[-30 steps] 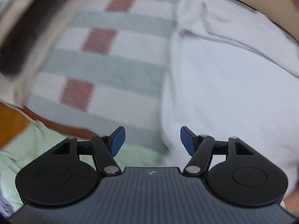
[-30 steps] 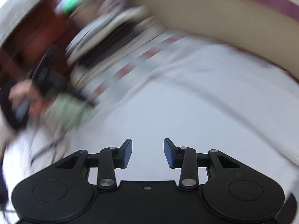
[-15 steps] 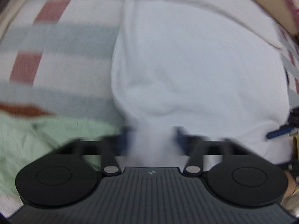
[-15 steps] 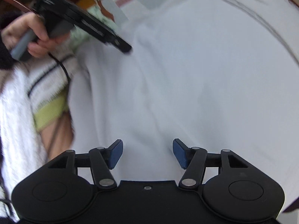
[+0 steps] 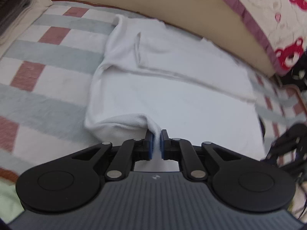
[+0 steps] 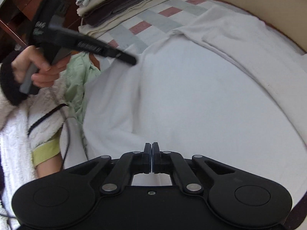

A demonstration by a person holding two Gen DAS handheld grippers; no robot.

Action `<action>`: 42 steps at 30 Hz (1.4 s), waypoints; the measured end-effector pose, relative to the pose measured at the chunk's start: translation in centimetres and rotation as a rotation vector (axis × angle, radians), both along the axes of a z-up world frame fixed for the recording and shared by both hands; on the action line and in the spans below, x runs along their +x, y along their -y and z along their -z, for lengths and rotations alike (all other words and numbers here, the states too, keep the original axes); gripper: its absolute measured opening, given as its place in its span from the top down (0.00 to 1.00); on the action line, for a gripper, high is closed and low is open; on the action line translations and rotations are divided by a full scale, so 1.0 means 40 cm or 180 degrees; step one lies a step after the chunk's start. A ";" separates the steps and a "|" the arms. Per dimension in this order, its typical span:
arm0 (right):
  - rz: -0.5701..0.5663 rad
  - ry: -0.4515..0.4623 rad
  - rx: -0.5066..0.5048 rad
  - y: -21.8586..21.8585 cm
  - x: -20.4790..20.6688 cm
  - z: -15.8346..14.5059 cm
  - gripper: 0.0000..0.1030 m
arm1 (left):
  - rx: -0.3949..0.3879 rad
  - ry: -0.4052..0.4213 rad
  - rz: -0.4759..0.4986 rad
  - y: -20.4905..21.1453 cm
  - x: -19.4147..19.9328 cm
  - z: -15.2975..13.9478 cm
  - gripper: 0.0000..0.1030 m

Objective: Fold clothes
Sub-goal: 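Grasp the shirt hem with the left gripper and fold it over the body, then open the left gripper and release the folded shirt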

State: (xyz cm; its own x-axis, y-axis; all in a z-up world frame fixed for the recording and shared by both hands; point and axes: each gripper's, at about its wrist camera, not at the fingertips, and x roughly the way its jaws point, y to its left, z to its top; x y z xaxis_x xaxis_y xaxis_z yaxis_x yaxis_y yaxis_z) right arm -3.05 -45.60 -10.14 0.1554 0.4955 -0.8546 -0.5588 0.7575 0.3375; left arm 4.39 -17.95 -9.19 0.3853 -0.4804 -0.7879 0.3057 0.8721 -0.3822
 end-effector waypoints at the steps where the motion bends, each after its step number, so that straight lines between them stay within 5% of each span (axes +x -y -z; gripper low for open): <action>1: 0.0031 0.0056 -0.0071 -0.002 -0.001 -0.003 0.99 | -0.0074 0.0012 -0.0025 0.008 0.012 0.007 0.92; 8: 0.0187 0.0065 -0.0088 0.022 0.006 -0.005 0.89 | -0.0052 0.0128 -0.0181 -0.002 0.039 0.038 0.92; 9: 0.0233 0.0020 -0.0072 0.024 0.006 -0.006 0.81 | -0.0093 0.0119 -0.0216 -0.009 0.039 0.041 0.92; 12: 0.0109 -0.0217 0.0133 0.014 -0.012 -0.011 0.28 | -0.0106 0.0179 -0.0215 -0.019 0.029 0.040 0.93; 13: 0.0029 -0.0296 0.0118 0.002 -0.023 -0.005 0.19 | -0.0074 0.0223 -0.0201 -0.018 0.024 0.037 0.93; 18: -0.0371 -0.0558 -0.0529 -0.059 -0.092 0.064 0.19 | -0.0097 0.0398 -0.0184 -0.018 0.006 0.017 0.93; 21: -0.0406 -0.0668 -0.0773 -0.062 -0.101 0.107 0.27 | -0.0048 0.0417 -0.0132 -0.014 0.004 0.008 0.93; 23: -0.0312 -0.0674 -0.0569 -0.046 -0.088 0.083 0.53 | -0.0051 0.0431 -0.0120 -0.019 -0.001 -0.002 0.93; 24: -0.0275 -0.0588 -0.0478 -0.038 -0.085 0.060 0.80 | -0.0081 0.0445 -0.0131 -0.026 -0.006 -0.009 0.93; 25: -0.0266 -0.0491 -0.0451 -0.033 -0.084 0.040 0.91 | -0.0139 0.0464 -0.0142 -0.035 -0.012 -0.016 0.93; 30: -0.0069 0.0078 -0.0450 -0.008 -0.059 -0.055 0.93 | -0.0289 0.0560 -0.0336 -0.065 -0.013 -0.037 0.93; 35: 0.0417 0.0945 -0.0706 0.053 0.047 -0.106 0.91 | -0.0311 0.0614 -0.0651 -0.060 0.030 -0.024 0.92; 36: 0.0528 0.1218 -0.0795 0.065 0.070 -0.102 0.81 | -0.0231 0.0637 -0.0766 -0.054 0.045 -0.015 0.90; 37: 0.0628 0.1467 -0.0913 0.078 0.090 -0.088 0.52 | -0.0078 0.0658 -0.0835 -0.044 0.060 -0.004 0.90; 38: 0.0706 0.1648 -0.1062 0.091 0.109 -0.069 0.38 | 0.0128 0.0611 -0.0819 -0.034 0.073 0.006 0.86; 40: 0.0934 0.1672 -0.1290 0.131 0.148 -0.026 0.32 | 0.0397 0.0526 -0.0739 -0.023 0.085 0.018 0.83; 42: 0.1339 0.1385 -0.1207 0.201 0.167 -0.005 0.32 | 0.0405 0.0585 -0.0643 -0.024 0.064 0.010 0.71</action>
